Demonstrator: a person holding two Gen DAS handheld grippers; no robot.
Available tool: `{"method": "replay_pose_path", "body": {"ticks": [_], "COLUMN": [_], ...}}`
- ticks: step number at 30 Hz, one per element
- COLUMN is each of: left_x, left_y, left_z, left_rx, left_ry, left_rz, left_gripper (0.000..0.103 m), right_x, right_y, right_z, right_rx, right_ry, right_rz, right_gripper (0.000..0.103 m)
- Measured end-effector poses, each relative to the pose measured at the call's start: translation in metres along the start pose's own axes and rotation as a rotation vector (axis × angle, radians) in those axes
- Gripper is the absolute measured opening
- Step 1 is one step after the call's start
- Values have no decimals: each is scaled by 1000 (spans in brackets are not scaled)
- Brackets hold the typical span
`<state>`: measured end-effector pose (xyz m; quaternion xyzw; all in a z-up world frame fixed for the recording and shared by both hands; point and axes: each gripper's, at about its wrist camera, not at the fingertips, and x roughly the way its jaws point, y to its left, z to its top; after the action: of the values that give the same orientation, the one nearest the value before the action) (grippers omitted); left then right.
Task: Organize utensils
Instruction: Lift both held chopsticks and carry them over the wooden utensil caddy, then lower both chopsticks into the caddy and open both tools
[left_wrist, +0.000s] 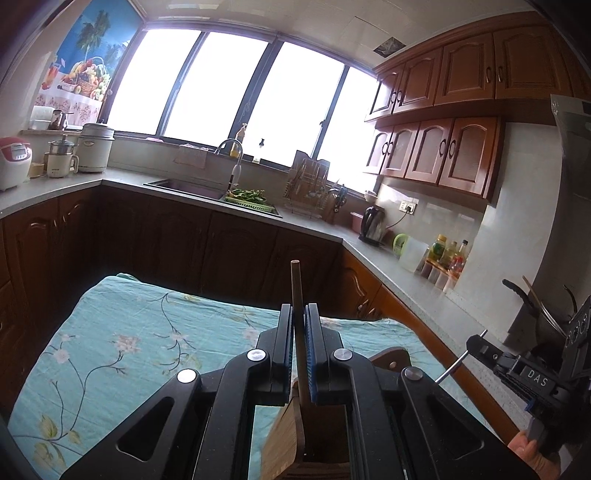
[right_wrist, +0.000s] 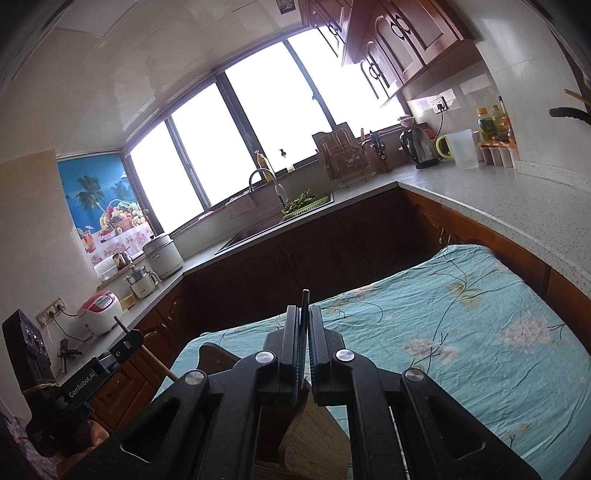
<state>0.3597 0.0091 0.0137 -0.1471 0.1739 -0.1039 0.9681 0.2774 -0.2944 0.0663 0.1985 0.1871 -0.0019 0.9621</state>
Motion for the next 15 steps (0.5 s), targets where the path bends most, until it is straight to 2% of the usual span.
{"method": "replay_pose_path", "body": {"ticks": [7, 10, 13, 15], "left_x": [-12, -14, -19, -26], "left_y": [14, 15, 14, 13], "left_z": [14, 19, 22, 23], "left_rx": [-5, -3, 4, 9], "left_ry": [18, 30, 30, 29], "left_rz": [-5, -7, -2, -6], "left_gripper": [5, 7, 29, 42], "right_x": [3, 5, 3, -1], "right_y": [2, 2, 0, -2], "right_z": [3, 4, 4, 3], "right_rx": [0, 1, 13, 28], "right_ry": [22, 34, 41, 39], "right_rz": [-5, -2, 0, -1], "right_gripper": [5, 10, 14, 31]}}
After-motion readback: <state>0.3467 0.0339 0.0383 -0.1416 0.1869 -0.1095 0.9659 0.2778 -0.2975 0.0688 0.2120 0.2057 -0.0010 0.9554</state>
